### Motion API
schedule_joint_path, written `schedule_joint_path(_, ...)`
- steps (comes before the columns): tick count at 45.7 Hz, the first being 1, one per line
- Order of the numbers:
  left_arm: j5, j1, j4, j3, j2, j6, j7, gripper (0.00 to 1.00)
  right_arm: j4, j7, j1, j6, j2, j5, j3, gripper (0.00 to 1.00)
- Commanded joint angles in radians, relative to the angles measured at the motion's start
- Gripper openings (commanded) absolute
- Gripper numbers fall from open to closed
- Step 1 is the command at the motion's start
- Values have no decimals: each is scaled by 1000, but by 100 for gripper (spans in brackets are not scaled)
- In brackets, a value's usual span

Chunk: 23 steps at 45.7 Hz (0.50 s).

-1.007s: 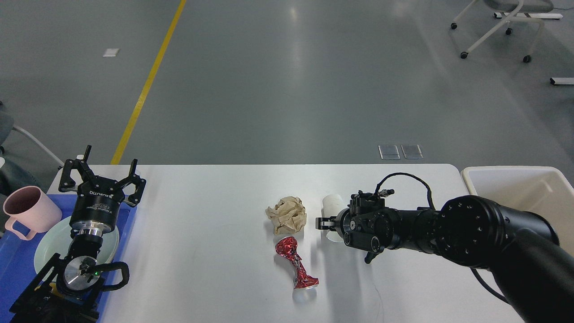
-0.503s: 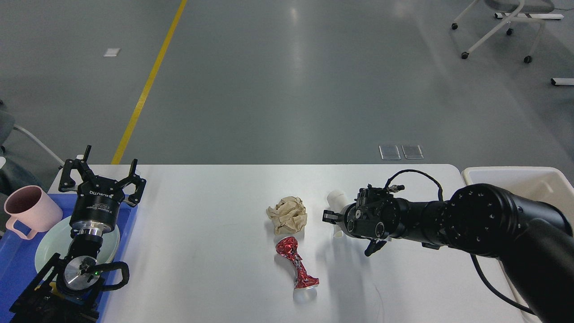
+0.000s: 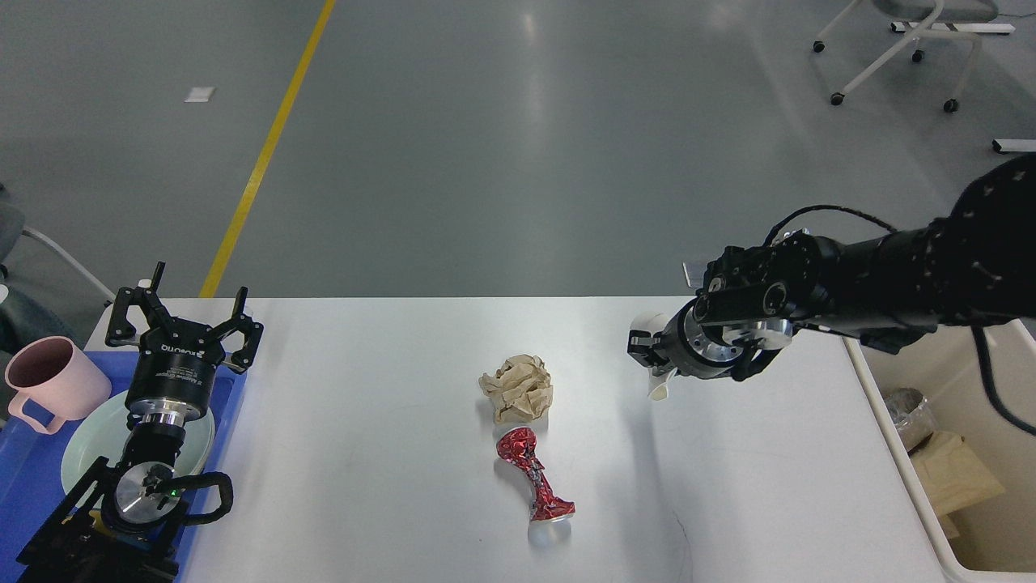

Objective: Tidy desktop

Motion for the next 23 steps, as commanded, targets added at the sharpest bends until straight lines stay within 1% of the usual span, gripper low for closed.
schedule_joint_path(1,0,0,0,-1,0,0,1,97,168,3,239,106,-25,1,-67,0)
schedule_joint_path(7,0,0,0,0,0,0,1,97,302,2,446,210,-28,2,-101,0)
schedule_joint_path(9,0,0,0,-1,0,0,1,97,344,-2,527,271,-28,5,-104,0)
schedule_joint_path(12,0,0,0,-1,0,0,1,97,375,-6,586,316,-30,27,-114,0)
schedule_joint_path(17,0,0,0,-1,0,0,1,97,404,-5,664,345,-34,82,-165,0)
schedule_joint_path(23,0,0,0,0,0,0,-1,96,414,-6,676,347,-42,94,-196,0)
